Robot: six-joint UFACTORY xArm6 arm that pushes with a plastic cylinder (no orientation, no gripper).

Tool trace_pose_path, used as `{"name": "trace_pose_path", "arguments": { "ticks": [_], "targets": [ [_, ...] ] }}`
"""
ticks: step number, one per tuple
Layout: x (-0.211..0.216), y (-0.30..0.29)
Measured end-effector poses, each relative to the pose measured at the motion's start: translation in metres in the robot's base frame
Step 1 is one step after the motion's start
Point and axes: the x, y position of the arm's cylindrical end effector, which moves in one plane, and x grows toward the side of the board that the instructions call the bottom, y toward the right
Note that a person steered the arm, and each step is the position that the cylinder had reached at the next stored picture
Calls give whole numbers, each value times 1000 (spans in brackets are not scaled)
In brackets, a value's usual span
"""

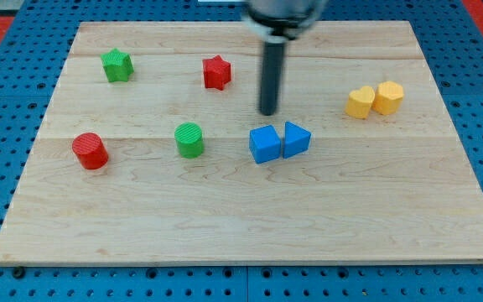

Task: Place the green circle in the bottom center

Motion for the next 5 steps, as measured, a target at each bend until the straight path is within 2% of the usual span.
{"name": "trace_pose_path", "arguments": {
  "ticks": [1,2,4,5],
  "targets": [
    [6,-52],
    [54,-28],
    [20,-73],
    [71,-109]
  ]
}}
